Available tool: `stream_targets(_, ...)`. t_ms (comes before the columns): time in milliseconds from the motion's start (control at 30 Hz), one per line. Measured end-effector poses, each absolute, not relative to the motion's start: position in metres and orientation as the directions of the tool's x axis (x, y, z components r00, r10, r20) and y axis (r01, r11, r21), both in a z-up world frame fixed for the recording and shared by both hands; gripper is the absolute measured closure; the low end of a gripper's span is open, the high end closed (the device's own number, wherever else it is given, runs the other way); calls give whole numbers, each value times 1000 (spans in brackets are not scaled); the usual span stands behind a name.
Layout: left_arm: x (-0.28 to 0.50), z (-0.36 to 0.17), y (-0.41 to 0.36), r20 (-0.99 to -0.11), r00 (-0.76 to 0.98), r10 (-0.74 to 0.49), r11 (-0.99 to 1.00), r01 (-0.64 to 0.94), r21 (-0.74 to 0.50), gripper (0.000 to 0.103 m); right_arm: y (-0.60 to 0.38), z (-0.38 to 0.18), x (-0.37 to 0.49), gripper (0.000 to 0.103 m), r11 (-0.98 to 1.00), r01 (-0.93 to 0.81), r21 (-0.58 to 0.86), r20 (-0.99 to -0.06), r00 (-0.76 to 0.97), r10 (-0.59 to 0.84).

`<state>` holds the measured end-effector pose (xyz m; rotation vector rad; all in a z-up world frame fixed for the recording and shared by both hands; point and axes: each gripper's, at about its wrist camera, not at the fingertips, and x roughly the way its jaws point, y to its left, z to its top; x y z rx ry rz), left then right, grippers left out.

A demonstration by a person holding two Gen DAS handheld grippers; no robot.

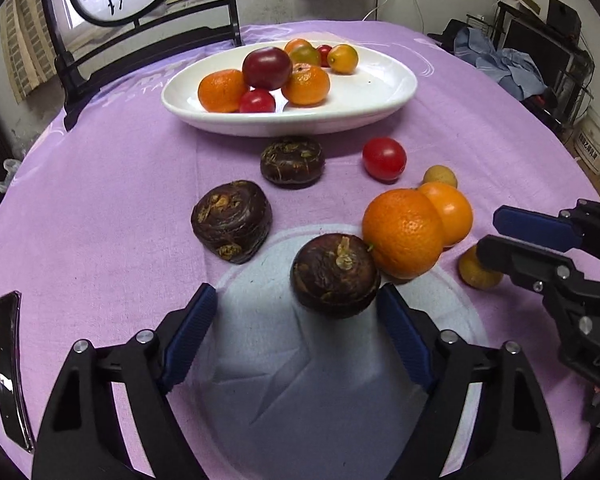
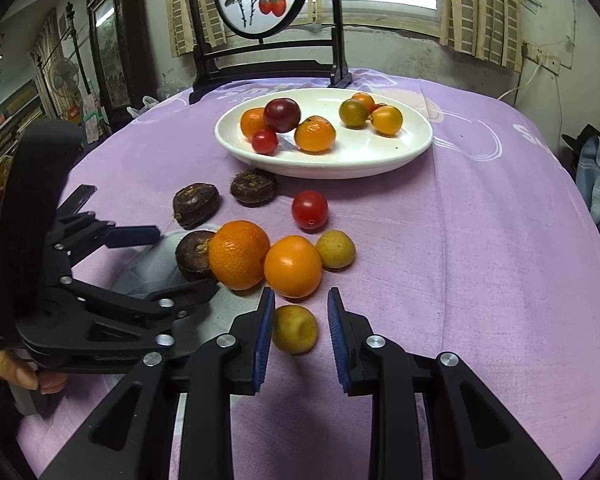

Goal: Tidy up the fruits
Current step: 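Grasp a dark brown round fruit with the left tool while the right tool grasps a small yellow citrus, then carry both fruits onto the white plate and open both tools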

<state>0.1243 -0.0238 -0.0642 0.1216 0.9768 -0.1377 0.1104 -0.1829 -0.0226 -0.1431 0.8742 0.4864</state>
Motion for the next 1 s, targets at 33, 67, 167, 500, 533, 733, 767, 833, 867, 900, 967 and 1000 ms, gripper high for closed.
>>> stream_targets(33,125,-64,-23,-831,552,-70,984,173,32,25,-183,-23,110,75,882,-465,72,-766,541,348)
stream_targets(67,127,-65,-22,-831,550,-80,985,171,18,25,-183,-23,111,75,883,-464,73,-768,539,346)
stream_targets(167,132,-65,-21,-826,557,-89,987,161,3,29,-184,-23,110,75,882,-464,80,-767,537,352)
stream_targets(500,140,-63,-33,-795,592,-132,977,212,-5,60,-180,-26,106,65,866,-494,80,-778,512,364)
stream_targets(533,139,-63,-33,-796,591,-133,977,215,-3,61,-179,-28,105,64,865,-496,77,-783,508,360)
stream_targets(733,134,-58,-17,-808,566,-165,979,190,-67,61,-170,-41,103,64,864,-503,24,-805,502,315)
stream_targets(767,134,-57,-15,-807,567,-166,980,186,-71,61,-168,-42,102,68,860,-509,15,-804,505,313)
stream_targets(833,133,-55,-9,-804,572,-163,982,172,-76,61,-166,-41,101,74,857,-515,3,-801,512,310)
stream_targets(867,133,-55,-7,-804,572,-164,983,165,-84,61,-167,-41,101,75,858,-513,11,-798,512,316)
stream_targets(900,133,-55,-3,-805,568,-168,983,155,-95,61,-168,-40,102,75,860,-511,21,-796,511,324)
stream_targets(967,134,-54,1,-808,565,-167,984,143,-104,61,-172,-38,103,75,866,-499,41,-787,518,336)
stream_targets(1000,133,-52,2,-807,568,-162,985,140,-100,61,-174,-36,103,75,866,-498,51,-782,519,345)
